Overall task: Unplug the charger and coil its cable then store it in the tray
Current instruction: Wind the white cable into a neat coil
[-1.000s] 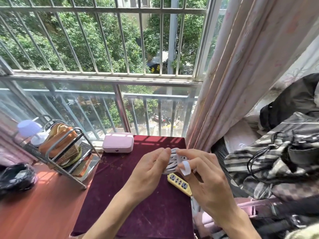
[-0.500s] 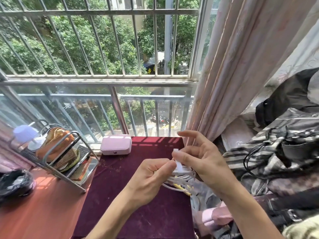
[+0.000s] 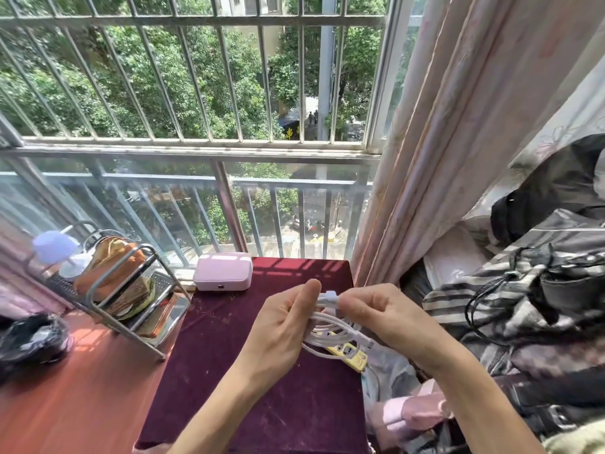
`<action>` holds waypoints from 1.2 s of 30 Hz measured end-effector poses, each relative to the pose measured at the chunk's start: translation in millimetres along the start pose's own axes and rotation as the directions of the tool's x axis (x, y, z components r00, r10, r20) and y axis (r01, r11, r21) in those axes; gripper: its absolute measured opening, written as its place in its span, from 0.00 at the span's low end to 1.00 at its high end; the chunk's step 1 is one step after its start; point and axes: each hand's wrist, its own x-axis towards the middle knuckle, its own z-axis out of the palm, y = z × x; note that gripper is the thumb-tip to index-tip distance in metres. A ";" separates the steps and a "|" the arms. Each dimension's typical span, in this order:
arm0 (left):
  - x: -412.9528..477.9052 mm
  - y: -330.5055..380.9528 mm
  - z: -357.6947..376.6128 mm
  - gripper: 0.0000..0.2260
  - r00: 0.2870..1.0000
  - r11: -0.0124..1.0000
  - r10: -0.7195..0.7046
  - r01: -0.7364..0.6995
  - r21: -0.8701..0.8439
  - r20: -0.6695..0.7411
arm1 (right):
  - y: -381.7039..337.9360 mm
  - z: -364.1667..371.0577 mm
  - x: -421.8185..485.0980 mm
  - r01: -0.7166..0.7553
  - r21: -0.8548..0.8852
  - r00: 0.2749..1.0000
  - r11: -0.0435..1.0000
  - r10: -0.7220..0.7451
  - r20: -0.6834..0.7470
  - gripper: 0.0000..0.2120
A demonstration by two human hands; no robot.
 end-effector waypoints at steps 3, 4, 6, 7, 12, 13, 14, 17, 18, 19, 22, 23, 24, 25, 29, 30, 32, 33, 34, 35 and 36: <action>1.8 -6.0 0.1 0.27 0.999 0.998 -0.030 0.032 0.051 -0.039 | 2.4 -1.3 1.9 -0.005 -0.033 0.998 0.999 0.007 0.067 0.13; 1.7 -7.0 1.2 0.27 0.998 0.997 -0.029 0.033 0.069 -0.059 | 2.7 -0.8 3.0 -0.007 -0.051 0.997 0.999 0.011 0.074 0.12; 1.1 -7.5 4.4 0.25 0.995 0.998 -0.011 0.018 0.067 -0.098 | 3.5 -0.1 4.9 -0.011 -0.058 0.998 0.998 0.015 0.066 0.08; 0.6 -7.5 6.3 0.24 0.994 0.998 0.002 0.005 0.057 -0.112 | 4.5 0.1 5.8 -0.013 -0.061 0.998 0.998 0.017 0.053 0.07; -1.8 -9.5 12.7 0.33 0.978 0.995 0.006 0.014 0.097 -0.207 | 11.6 -0.1 7.2 -0.007 0.001 0.997 1.000 0.006 0.072 0.11; -2.1 -10.0 12.5 0.33 0.978 0.996 0.007 0.012 0.090 -0.209 | 13.1 0.0 7.2 -0.005 0.009 0.997 1.000 0.005 0.071 0.13; -2.2 -10.3 11.4 0.29 0.980 0.997 0.018 -0.003 0.079 -0.197 | 14.2 0.1 7.2 -0.008 0.009 0.998 1.000 0.007 0.062 0.15; -2.6 -10.5 4.0 0.17 0.997 0.998 0.015 -0.011 0.059 -0.071 | 15.2 -1.1 5.8 -0.012 0.024 0.999 1.000 0.011 0.046 0.12; -2.7 -11.0 0.8 0.16 1.000 0.997 0.004 -0.002 0.071 -0.031 | 13.8 -1.3 5.2 -0.005 0.039 0.998 0.999 0.002 0.064 0.09; -2.7 -11.6 -1.9 0.15 1.000 0.995 0.003 -0.002 0.099 -0.007 | 14.3 -1.5 4.9 -0.003 0.058 0.998 0.998 -0.001 0.071 0.06; -2.8 -11.0 -1.9 0.12 0.999 0.985 0.035 -0.035 0.171 0.000 | 19.6 1.5 7.8 -0.022 0.165 0.999 0.986 0.026 -0.018 0.18; -3.1 -11.1 0.2 0.10 0.999 0.983 0.044 -0.039 0.180 -0.023 | 21.4 3.3 8.5 -0.010 0.197 0.999 0.980 0.019 -0.047 0.24; -3.7 -11.9 2.3 0.09 0.998 0.983 0.044 -0.034 0.179 -0.054 | 22.3 5.6 8.5 0.012 0.211 0.997 0.977 0.005 -0.082 0.27; -4.2 -12.6 4.0 0.08 0.995 0.985 0.036 -0.021 0.169 -0.089 | 23.1 8.2 8.4 0.040 0.207 0.994 0.977 -0.018 -0.105 0.27; -4.2 -14.6 6.6 0.09 0.985 0.996 -0.014 0.029 0.083 -0.174 | 28.6 13.9 4.7 0.136 -0.008 0.980 0.991 -0.136 -0.148 0.11; -4.1 -14.6 6.1 0.09 0.983 0.997 -0.023 0.035 0.064 -0.184 | 30.2 14.6 3.5 0.166 -0.048 0.975 0.985 -0.171 -0.143 0.06; -3.6 -14.4 3.4 0.10 0.978 0.999 -0.036 0.043 0.026 -0.205 | 32.5 15.4 0.1 0.197 -0.058 0.972 0.979 -0.202 -0.118 0.08; -3.4 -14.6 1.3 0.10 0.976 0.999 -0.045 0.048 0.008 -0.215 | 33.3 15.8 -2.0 0.188 -0.037 0.977 0.982 -0.190 -0.100 0.09; -3.0 -15.2 -0.7 0.10 0.974 0.999 -0.054 0.054 -0.009 -0.221 | 35.2 16.0 -3.4 0.182 -0.036 0.979 0.983 -0.185 -0.084 0.09; -2.8 -15.9 -2.4 0.10 0.973 0.998 -0.064 0.060 -0.024 -0.220 | 38.2 17.2 -3.7 0.188 -0.059 0.977 0.980 -0.192 -0.091 0.09; -2.8 -16.6 -3.3 0.10 0.974 0.997 -0.075 0.068 -0.039 -0.213 | 40.2 19.7 -3.7 0.197 -0.100 0.970 0.975 -0.208 -0.122 0.08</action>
